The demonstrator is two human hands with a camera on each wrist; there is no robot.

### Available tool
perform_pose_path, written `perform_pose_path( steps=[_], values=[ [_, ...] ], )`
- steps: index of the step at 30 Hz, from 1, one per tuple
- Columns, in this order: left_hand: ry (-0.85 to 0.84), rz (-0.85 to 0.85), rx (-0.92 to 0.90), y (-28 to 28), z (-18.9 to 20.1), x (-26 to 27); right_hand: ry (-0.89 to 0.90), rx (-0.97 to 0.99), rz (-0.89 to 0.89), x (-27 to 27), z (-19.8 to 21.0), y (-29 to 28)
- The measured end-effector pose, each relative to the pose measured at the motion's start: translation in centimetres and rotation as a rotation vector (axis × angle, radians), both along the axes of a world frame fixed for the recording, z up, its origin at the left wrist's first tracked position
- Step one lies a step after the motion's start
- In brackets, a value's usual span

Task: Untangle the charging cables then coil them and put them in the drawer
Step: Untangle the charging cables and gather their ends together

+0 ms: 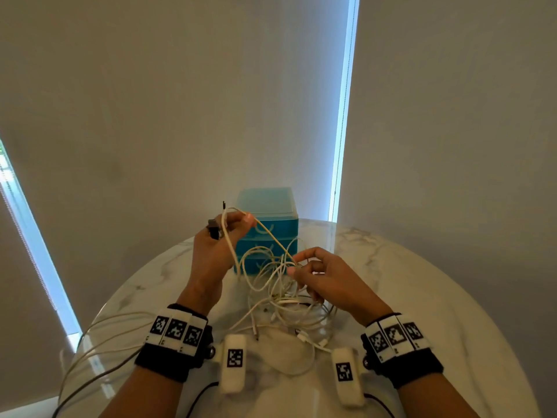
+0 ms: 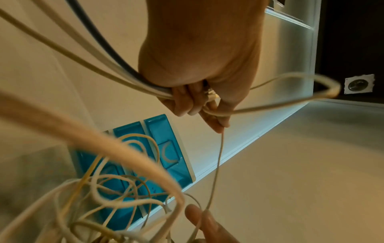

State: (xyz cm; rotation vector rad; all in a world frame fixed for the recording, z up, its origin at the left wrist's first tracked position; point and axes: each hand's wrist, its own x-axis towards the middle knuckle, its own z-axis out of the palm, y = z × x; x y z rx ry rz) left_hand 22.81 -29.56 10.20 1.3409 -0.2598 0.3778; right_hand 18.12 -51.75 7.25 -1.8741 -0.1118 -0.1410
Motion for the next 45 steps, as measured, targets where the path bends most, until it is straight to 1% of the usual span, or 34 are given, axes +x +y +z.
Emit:
perform_pose_path(
  steps=[2, 4, 5, 7, 8, 10, 12, 13, 14, 15, 16, 17, 19, 21, 22, 25, 27, 30, 32, 33, 35, 36, 37, 39, 41, 43, 45],
  values=[
    [-0.03, -0.059, 0.028, -0.1, 0.3, -0.5, -0.019, -0.043, 0.001, 0.1, -0.3, 0.2],
    [-0.045, -0.103, 0.122, -0.4, 0.6, -1.0, -0.102, -0.072, -0.089, 0.3, -0.5, 0.3],
    [-0.036, -0.125, 0.199, -0.5, 0.8, -1.2, -0.154, -0.043, -0.163, 0.5, -0.5, 0.2],
    [-0.006, -0.211, 0.409, -0.2, 1.0, -1.6, -0.263, 0.157, -0.305, 0.5, 0.1, -0.3],
    [0.005, -0.289, 0.537, -0.1, 1.1, -1.9, -0.313, 0.271, -0.35, 0.4, 0.6, -0.7],
    [0.019, -0.511, 0.814, 0.2, 1.3, -2.3, -0.352, 0.394, -0.393, 0.2, 1.1, -1.7],
    [0.053, -0.793, 0.995, 0.2, 1.3, -2.5, -0.352, 0.469, -0.4, 0.4, 1.0, -2.5],
    [0.064, -0.893, 1.06, 0.2, 1.0, -2.3, -0.363, 0.501, -0.401, 0.4, 1.0, -2.8],
    [0.064, -0.921, 1.133, 0.3, 0.5, -1.9, -0.39, 0.531, -0.405, 0.5, 1.1, -3.0],
    [0.039, -0.876, 1.204, 0.2, 0.0, -1.4, -0.43, 0.568, -0.401, 0.5, 1.4, -3.3],
    [0.004, -0.783, 1.245, 0.3, -0.7, -0.6, -0.473, 0.604, -0.385, 0.4, 1.8, -3.6],
    [-0.012, -0.672, 1.243, 0.4, -1.3, 0.1, -0.503, 0.629, -0.358, 0.2, 2.2, -3.8],
    [0.027, -0.482, 1.14, 0.6, -2.2, 1.4, -0.485, 0.606, -0.29, -0.1, 2.7, -3.8],
    [0.061, -0.397, 0.982, 0.7, -2.4, 1.8, -0.409, 0.488, -0.211, -0.5, 2.6, -3.3],
    [0.053, -0.358, 0.908, 0.6, -2.2, 1.7, -0.397, 0.419, -0.182, -0.7, 2.4, -3.0],
    [-0.024, -0.216, 0.697, 0.3, -1.1, 0.7, -0.489, 0.302, -0.085, -1.3, 2.8, -2.3],
    [-0.063, -0.195, 0.63, 0.0, -0.5, -0.1, -0.517, 0.272, -0.001, -1.5, 3.3, -1.3],
    [-0.118, -0.257, 0.62, -1.0, -0.7, -0.7, -0.496, 0.204, 0.081, -1.3, 2.5, 0.2],
    [-0.148, -0.226, 0.616, -1.7, -1.1, -0.7, -0.483, 0.195, 0.119, -1.4, 2.2, 0.9],
    [-0.149, -0.193, 0.606, -1.8, -1.3, -0.6, -0.475, 0.223, 0.132, -1.4, 2.2, 1.0],
    [-0.128, -0.132, 0.577, -1.7, -1.2, -0.3, -0.418, 0.323, 0.132, -1.5, 2.4, 1.3],
    [-0.117, -0.114, 0.553, -1.4, -1.2, -0.1, -0.374, 0.338, 0.107, -1.3, 2.1, 1.4],
    [-0.11, -0.098, 0.523, -1.2, -1.2, 0.0, -0.321, 0.31, 0.065, -0.9, 1.7, 1.5],
    [-0.11, -0.045, 0.47, -0.8, -1.0, 0.0, -0.187, 0.192, -0.021, 0.1, 0.4, 1.6],
    [-0.113, 0.018, 0.412, -0.6, -0.8, -0.2, -0.07, 0.063, -0.059, 0.9, -0.9, 1.2],
    [-0.124, 0.082, 0.351, -0.4, -0.7, -0.1, -0.03, -0.01, -0.04, 1.1, -1.2, 0.4],
    [-0.143, 0.134, 0.308, -0.4, -0.7, 0.1, -0.047, -0.023, -0.028, 1.0, -1.0, 0.0]
  ],
)
